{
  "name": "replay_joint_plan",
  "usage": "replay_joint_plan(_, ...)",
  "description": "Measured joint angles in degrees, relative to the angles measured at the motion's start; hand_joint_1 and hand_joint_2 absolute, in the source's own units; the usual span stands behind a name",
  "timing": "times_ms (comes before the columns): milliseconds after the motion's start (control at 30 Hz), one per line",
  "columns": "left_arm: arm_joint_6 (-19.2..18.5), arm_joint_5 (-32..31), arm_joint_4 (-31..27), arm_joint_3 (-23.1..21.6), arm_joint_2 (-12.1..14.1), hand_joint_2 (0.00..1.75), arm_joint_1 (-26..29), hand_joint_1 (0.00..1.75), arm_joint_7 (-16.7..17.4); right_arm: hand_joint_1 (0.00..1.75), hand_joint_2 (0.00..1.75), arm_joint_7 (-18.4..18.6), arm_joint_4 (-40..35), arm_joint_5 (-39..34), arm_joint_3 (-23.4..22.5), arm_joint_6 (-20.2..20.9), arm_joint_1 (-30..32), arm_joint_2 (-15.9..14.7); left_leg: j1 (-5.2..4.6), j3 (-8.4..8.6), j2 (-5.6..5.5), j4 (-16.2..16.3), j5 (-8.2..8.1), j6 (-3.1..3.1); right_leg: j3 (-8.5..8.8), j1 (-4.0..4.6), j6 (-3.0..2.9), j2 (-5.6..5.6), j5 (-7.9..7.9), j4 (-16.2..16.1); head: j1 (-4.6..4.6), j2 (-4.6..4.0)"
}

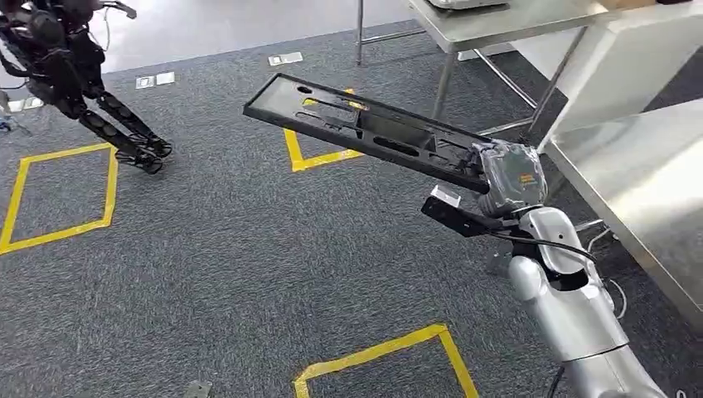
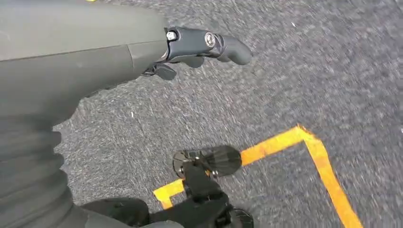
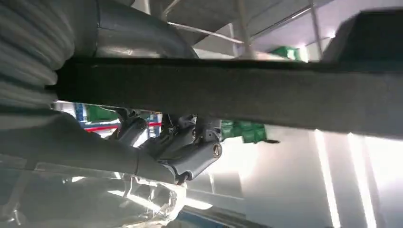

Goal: Take the parts from the cabinet and place them on the table.

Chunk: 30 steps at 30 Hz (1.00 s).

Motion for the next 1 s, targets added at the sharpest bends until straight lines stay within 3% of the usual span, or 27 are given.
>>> replay_joint_plan(33,0.0,0.0,0.0,0.0,0.0,1.75,0.0,0.00,0.0,1.75,1.75,0.0,0.0,-0.1,-0.1,0.0,-0.1,0.0,-0.04,0.24,0.63,0.3,-0.17,-0.29,-0.36,-0.24,-1.29,1.20,0.12,0.0,-0.22,-0.02)
replay_joint_plan(100,0.1,0.0,0.0,0.0,-0.2,1.75,-0.2,0.00,0.1,1.75,1.75,0.0,0.0,-0.4,-0.3,0.3,-0.1,-0.4,0.32,0.67,1.63,0.2,-0.21,-0.56,-0.59,0.14,-2.51,2.42,-0.10,0.3,-0.15,0.00)
replay_joint_plan(133,0.1,0.0,0.0,0.0,-0.3,1.75,-0.2,0.00,0.1,1.75,1.75,0.0,0.0,-0.5,-0.3,0.3,-0.2,-0.5,0.65,0.62,1.94,0.4,-0.58,-1.05,-0.48,-0.17,-3.33,3.11,0.09,0.2,-0.20,0.00)
replay_joint_plan(167,0.1,0.0,0.1,0.0,-0.3,1.75,-0.3,0.00,0.1,1.75,1.75,0.0,0.0,-0.5,-0.4,0.3,-0.3,-0.5,1.13,0.23,-0.81,1.5,-1.83,-1.37,-0.46,-0.38,-3.82,3.71,0.23,0.1,-0.33,0.00)
replay_joint_plan(200,0.1,0.0,0.1,0.0,-0.3,1.75,-0.3,0.00,0.1,1.75,1.75,0.0,0.0,-0.5,-0.4,0.4,-0.4,-0.5,1.23,-0.94,-3.25,4.6,-4.12,-1.31,-0.48,-0.34,-4.24,4.19,0.28,0.1,-0.26,0.00)
replay_joint_plan(233,0.1,0.1,0.1,0.0,-0.4,1.75,-0.2,0.00,0.1,1.75,1.75,0.0,0.0,-0.5,-0.4,0.4,-0.6,-0.5,1.15,-3.16,-4.63,9.7,-6.94,-1.31,-0.49,-0.16,-4.56,4.68,0.31,0.1,-0.44,-0.02)
replay_joint_plan(300,0.4,0.2,0.1,0.0,-0.4,1.75,0.0,0.00,0.2,1.75,1.75,0.0,0.3,-0.9,-0.3,0.5,-0.9,-0.5,1.13,-7.96,-5.34,19.5,-10.61,-1.14,-0.62,0.42,-5.00,6.12,0.48,0.1,-0.39,0.00)
replay_joint_plan(333,0.5,0.2,0.1,0.0,-0.4,1.75,0.0,0.00,0.3,1.75,1.75,0.0,0.5,-1.1,-0.3,0.6,-1.3,-0.5,1.11,-8.83,-5.38,20.9,-10.35,-0.88,-0.62,0.63,-5.02,6.92,0.49,0.1,-0.39,0.00)
replay_joint_plan(367,0.6,0.3,0.1,0.0,-0.4,1.75,0.0,0.00,0.3,1.75,1.75,0.0,0.9,-1.3,-0.3,0.7,-1.9,-0.5,1.08,-8.31,-5.49,19.4,-8.79,-0.52,-0.62,0.79,-5.17,7.69,0.60,0.1,-0.37,-0.02)
replay_joint_plan(433,0.7,0.4,0.1,0.0,-0.4,1.75,-0.1,0.00,0.4,1.75,1.75,-0.2,1.7,-1.9,-0.3,0.9,-3.3,-0.5,1.02,-3.92,-6.34,10.0,-3.58,0.22,-0.60,0.86,-5.12,9.27,0.66,0.1,-0.37,0.00)
replay_joint_plan(467,0.8,0.5,0.1,0.0,-0.4,1.75,-0.1,0.00,0.5,1.75,1.75,-0.2,1.9,-2.1,-0.3,1.0,-3.9,-0.5,1.04,-1.22,-8.67,4.7,-1.34,0.54,-0.61,0.75,-4.97,9.93,0.77,0.1,-0.40,-0.02)
replay_joint_plan(500,1.0,0.5,0.1,0.0,-0.4,1.75,0.0,0.00,0.6,1.75,1.75,-0.2,2.1,-2.1,-0.3,1.1,-4.5,-0.4,1.07,0.04,-11.42,2.1,-1.48,0.61,-0.85,1.26,-4.74,10.48,0.88,0.3,-0.33,0.00)
replay_joint_plan(567,1.1,0.7,0.1,0.0,-0.4,1.75,0.0,0.00,0.8,1.75,1.75,-0.2,2.7,-2.1,-0.2,1.2,-5.2,-0.3,0.65,-0.07,-9.62,2.1,-1.35,0.38,-1.30,0.89,-4.18,11.62,1.26,0.2,-0.39,-0.02)
replay_joint_plan(600,1.1,0.7,0.1,0.0,-0.4,1.75,0.0,0.00,0.9,1.75,1.75,-0.2,2.9,-2.1,-0.3,1.1,-5.2,-0.4,0.40,-0.05,-9.07,2.1,-1.30,0.46,-1.41,0.62,-3.82,12.29,1.51,0.0,-0.33,-0.02)
replay_joint_plan(633,1.1,0.8,0.1,0.1,-0.4,1.75,0.0,0.00,0.8,1.75,1.75,-0.2,3.2,-1.9,-0.3,1.0,-5.2,-0.3,0.45,0.08,-8.18,1.6,-0.86,0.77,-1.90,0.88,-3.26,13.03,1.86,-0.3,-0.37,-0.02)
replay_joint_plan(667,1.1,0.8,0.1,0.1,-0.5,1.75,-0.1,0.00,0.8,1.75,1.75,-0.2,3.5,-1.7,-0.2,0.9,-5.2,-0.2,0.79,0.12,-7.15,1.0,-0.25,1.03,-2.58,0.99,-3.53,10.11,1.23,1.0,-0.35,-0.02)
replay_joint_plan(700,1.1,0.9,0.1,0.1,-0.5,1.75,0.0,0.00,0.7,1.75,1.75,-0.3,3.8,-1.6,-0.3,0.8,-5.5,-0.2,0.60,0.02,-6.76,0.9,-0.17,1.36,-3.86,1.39,-3.86,6.92,-0.38,3.2,-0.04,0.00)
replay_joint_plan(733,1.1,0.9,0.1,0.1,-0.5,1.75,0.1,0.00,0.7,1.75,1.75,-0.3,4.1,-1.4,-0.2,0.5,-5.6,0.0,0.49,-0.07,-5.95,0.9,-0.14,1.41,-5.75,1.31,-4.14,5.53,-2.61,7.4,0.13,0.00)
replay_joint_plan(800,1.1,0.9,0.1,0.2,-0.5,1.75,0.3,0.00,0.6,1.75,1.75,-0.3,4.7,-1.4,-0.1,0.4,-5.6,0.4,0.35,-0.30,-4.26,0.9,-0.12,1.43,-10.10,1.28,-4.24,5.07,-6.40,17.3,0.17,0.00)
replay_joint_plan(833,1.2,0.9,0.1,0.3,-0.5,1.75,0.4,0.00,0.6,1.75,1.75,-0.3,5.0,-1.3,0.0,0.3,-5.6,0.5,0.35,-0.32,-3.45,0.9,-0.13,1.43,-11.02,1.27,-3.85,5.04,-6.88,19.7,0.24,-0.02)
replay_joint_plan(867,1.1,0.9,0.1,0.3,-0.5,1.75,0.4,0.00,0.6,1.75,1.75,-0.3,5.3,-1.2,-0.1,0.3,-5.6,0.7,0.35,-0.32,-2.58,1.0,-0.15,1.40,-10.27,1.22,-3.32,4.93,-6.31,18.8,0.19,-0.02)
replay_joint_plan(900,1.2,0.9,0.2,0.3,-0.6,1.75,0.4,0.00,0.6,1.75,1.75,-0.3,5.4,-1.0,-0.1,0.3,-5.6,0.7,0.38,-0.29,-1.82,1.0,-0.21,1.32,-8.10,1.14,-2.74,4.60,-4.97,15.1,0.28,0.00)
replay_joint_plan(933,1.2,0.9,0.2,0.3,-0.7,1.75,0.4,0.00,0.6,1.75,1.75,-0.3,5.6,-0.6,-0.1,0.3,-5.7,0.7,0.39,-0.24,-1.11,1.0,-0.27,1.23,-4.89,1.08,-2.16,3.72,-3.08,9.3,0.28,-0.02)
replay_joint_plan(967,1.1,0.9,0.2,0.3,-0.8,1.75,0.4,0.00,0.6,1.75,1.75,-0.3,5.6,-0.3,-0.1,0.3,-5.8,0.8,0.38,-0.14,-0.51,1.1,-0.45,0.95,-1.81,0.95,-1.81,1.41,-1.47,3.7,0.31,-0.02)
replay_joint_plan(1000,1.2,0.9,0.2,0.3,-0.8,1.75,0.4,0.00,0.6,1.75,1.75,-0.2,5.6,0.1,-0.1,0.3,-5.9,0.9,-0.32,-0.12,0.00,1.2,-0.70,0.59,-0.25,1.24,-2.35,-2.18,-1.24,0.4,0.50,-0.02)
